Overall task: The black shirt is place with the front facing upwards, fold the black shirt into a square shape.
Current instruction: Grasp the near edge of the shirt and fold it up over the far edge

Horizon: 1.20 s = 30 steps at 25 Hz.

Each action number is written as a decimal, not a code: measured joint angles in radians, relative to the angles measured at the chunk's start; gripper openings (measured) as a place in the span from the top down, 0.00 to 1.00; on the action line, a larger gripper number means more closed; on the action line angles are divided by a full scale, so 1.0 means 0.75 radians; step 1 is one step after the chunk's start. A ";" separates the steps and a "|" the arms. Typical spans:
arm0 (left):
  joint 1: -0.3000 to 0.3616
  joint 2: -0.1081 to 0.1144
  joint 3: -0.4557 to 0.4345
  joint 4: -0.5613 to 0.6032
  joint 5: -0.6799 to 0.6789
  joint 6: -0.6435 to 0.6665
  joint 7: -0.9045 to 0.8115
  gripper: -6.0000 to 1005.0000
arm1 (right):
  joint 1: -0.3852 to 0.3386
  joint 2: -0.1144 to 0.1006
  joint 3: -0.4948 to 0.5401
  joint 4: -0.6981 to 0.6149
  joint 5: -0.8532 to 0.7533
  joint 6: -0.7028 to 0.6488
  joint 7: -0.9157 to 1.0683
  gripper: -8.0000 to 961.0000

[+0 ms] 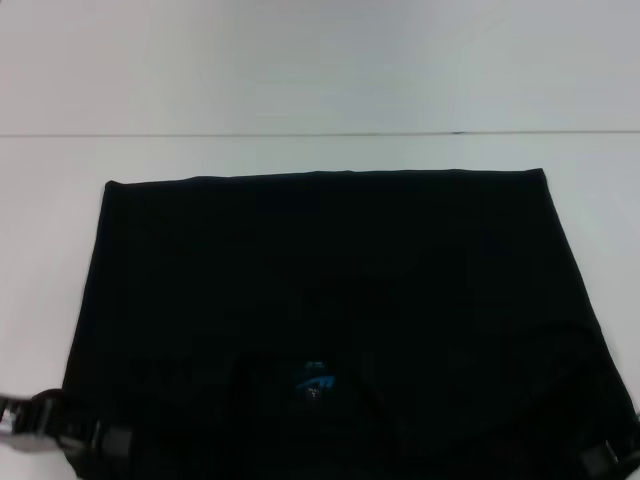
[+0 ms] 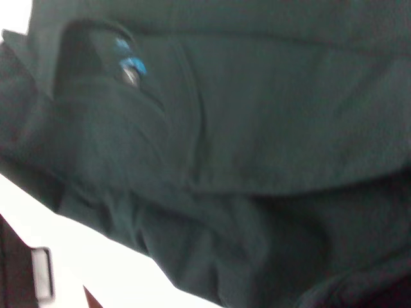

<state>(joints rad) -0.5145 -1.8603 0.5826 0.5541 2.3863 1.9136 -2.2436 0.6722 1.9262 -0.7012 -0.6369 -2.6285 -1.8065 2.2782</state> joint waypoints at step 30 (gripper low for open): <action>-0.170 -0.153 -0.376 -0.022 -0.379 -1.023 0.180 0.97 | -0.012 0.102 0.415 0.319 0.869 0.961 -0.194 0.97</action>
<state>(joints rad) -0.6419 -1.9749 0.3006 0.5377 2.1024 1.1467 -2.1083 0.6630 2.0031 -0.3897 -0.3979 -1.9771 -1.0858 2.1329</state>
